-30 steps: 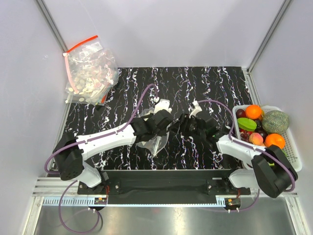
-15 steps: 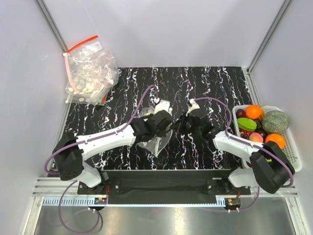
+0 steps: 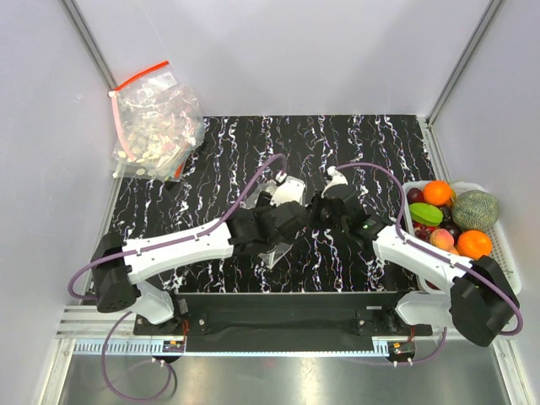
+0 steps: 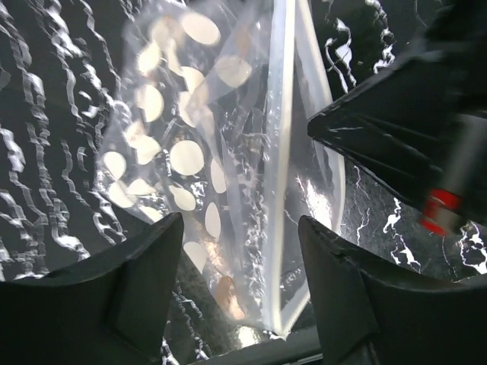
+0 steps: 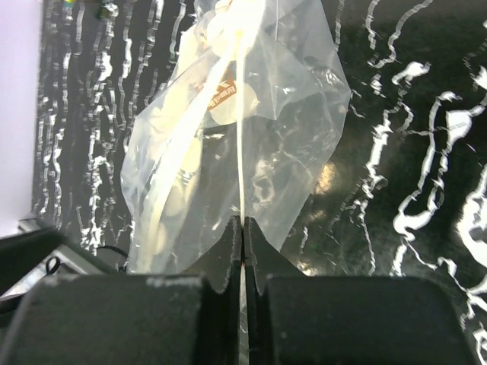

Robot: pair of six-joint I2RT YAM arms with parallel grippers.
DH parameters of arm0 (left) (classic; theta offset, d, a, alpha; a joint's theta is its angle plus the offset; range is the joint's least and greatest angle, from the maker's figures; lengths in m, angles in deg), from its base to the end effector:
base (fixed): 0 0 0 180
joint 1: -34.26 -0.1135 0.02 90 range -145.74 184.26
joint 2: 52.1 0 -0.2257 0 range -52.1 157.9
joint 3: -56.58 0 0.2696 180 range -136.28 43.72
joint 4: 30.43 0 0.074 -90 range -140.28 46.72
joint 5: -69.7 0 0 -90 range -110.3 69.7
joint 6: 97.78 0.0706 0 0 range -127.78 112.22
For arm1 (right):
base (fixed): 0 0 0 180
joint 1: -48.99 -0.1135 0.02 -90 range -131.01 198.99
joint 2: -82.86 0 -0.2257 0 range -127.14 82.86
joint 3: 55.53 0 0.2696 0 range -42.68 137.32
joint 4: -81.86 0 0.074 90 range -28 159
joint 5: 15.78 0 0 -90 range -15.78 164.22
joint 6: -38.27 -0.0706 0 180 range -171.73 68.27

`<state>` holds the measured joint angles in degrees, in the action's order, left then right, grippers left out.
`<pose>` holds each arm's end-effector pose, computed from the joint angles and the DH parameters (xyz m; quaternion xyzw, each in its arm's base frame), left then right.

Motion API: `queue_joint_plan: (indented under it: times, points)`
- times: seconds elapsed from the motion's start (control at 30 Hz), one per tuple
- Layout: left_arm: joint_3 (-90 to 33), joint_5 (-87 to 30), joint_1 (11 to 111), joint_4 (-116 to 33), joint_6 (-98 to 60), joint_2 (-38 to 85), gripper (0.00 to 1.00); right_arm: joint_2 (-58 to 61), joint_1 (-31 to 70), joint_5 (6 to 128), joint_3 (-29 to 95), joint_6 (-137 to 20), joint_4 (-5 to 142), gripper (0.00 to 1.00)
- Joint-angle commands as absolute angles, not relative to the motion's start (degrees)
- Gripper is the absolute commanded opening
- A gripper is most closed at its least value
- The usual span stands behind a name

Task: Place the food in the zip-top bag and seal the zipper
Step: Open the zipper of the food storage bag.

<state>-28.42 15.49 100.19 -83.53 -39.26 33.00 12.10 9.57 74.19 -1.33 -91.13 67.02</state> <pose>0.1800 -0.3018 0.2328 0.1748 0.8912 -0.0333 0.4173 0.2529 0.2080 0.1744 -0.0003 0.8721 0.3109 0.3780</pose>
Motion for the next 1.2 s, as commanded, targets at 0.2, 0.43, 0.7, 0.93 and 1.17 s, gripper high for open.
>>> queue_joint_plan:
  times: [0.2, 0.43, 0.7, 0.93, 1.17]
  points:
    - [-36.26, 29.09, 105.63, -91.02, -40.21, 33.94, 0.63, 15.27, 8.73, 77.12, 2.94, -93.91, 61.97, 0.00]
    - [-37.49, 28.21, 105.89, -89.34, -38.10, 37.46, 0.63, 16.42, 8.65, 77.03, 3.55, -94.70, 61.09, 0.00]
    - [-39.07, 30.58, 105.89, -88.89, -37.22, 41.85, 0.62, 17.30, 8.65, 77.03, 3.47, -94.88, 60.56, 0.00]
    - [-43.38, 36.12, 105.89, -94.52, -40.12, 46.52, 0.21, 17.65, 8.73, 78.35, 2.33, -95.23, 60.38, 0.00]
    - [-40.66, 31.74, 103.09, -94.62, -42.23, 44.85, 0.00, 15.28, 8.82, 82.47, 1.79, -91.37, 60.39, 0.00]
